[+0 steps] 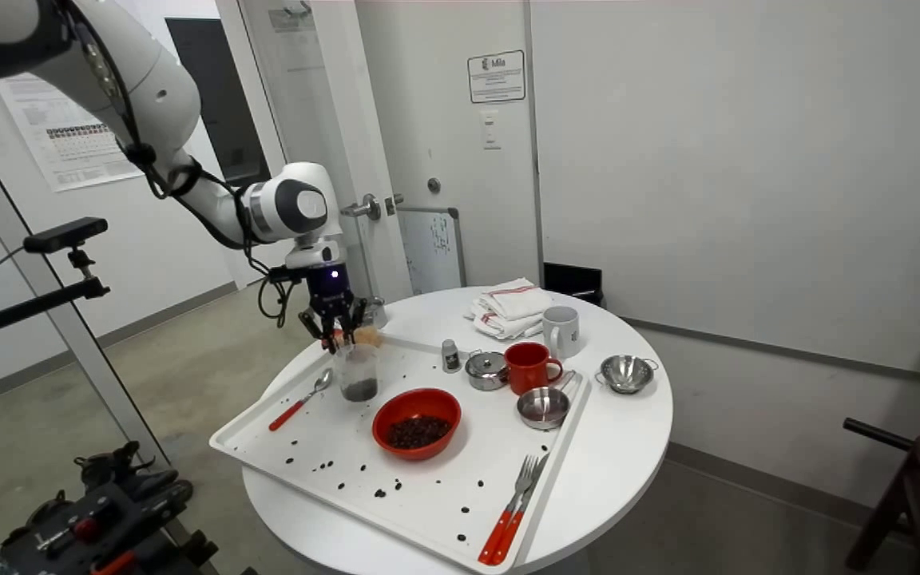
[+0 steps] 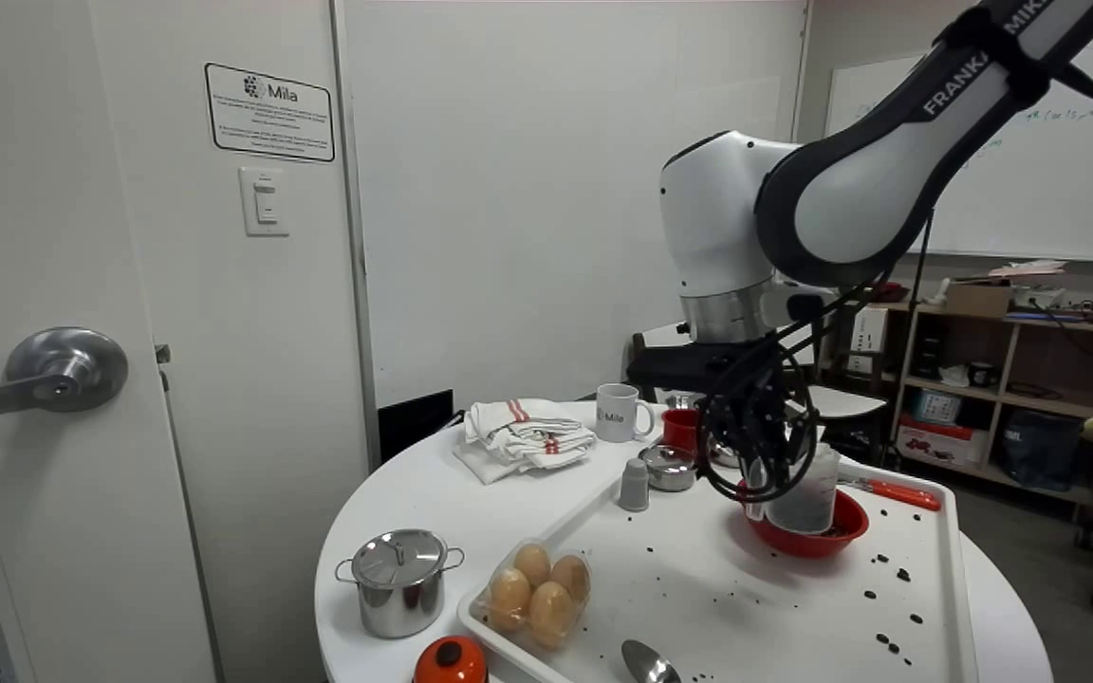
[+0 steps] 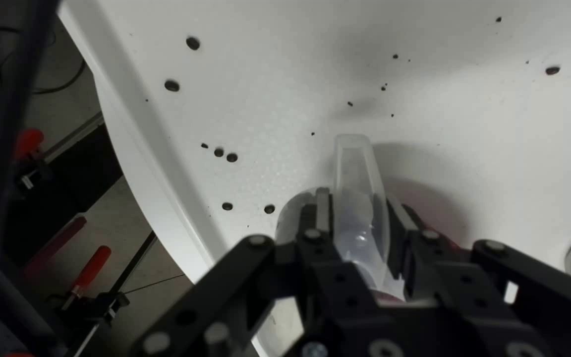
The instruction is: Pour the contents in the clear jug into the red bowl
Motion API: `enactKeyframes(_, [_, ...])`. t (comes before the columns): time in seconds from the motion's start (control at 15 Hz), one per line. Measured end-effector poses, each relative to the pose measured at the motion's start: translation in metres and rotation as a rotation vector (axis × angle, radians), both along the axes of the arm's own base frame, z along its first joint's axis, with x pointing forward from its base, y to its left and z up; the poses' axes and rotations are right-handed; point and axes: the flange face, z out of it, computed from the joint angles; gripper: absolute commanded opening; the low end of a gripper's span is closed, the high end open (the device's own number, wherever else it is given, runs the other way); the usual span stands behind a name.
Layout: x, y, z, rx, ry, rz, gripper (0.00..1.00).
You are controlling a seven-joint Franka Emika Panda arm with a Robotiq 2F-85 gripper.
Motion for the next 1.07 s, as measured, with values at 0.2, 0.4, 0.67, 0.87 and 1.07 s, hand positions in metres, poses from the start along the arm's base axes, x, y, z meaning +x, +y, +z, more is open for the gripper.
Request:
enactKeyframes(0.2, [-0.012,-0.018,0.007,-0.002,-0.009,0.009,0.11])
enactKeyframes(0.4, [-0.023,-0.026,0.01,0.014,-0.014,0.049,0.12])
enactKeyframes(0.67, [-0.032,-0.029,0.01,0.035,0.001,0.121,0.12])
enactKeyframes(0.87, [-0.033,-0.029,0.009,0.035,0.008,0.128,0.12])
enactKeyframes(1.07, [-0.035,-0.023,0.005,0.059,0.056,0.129,0.12])
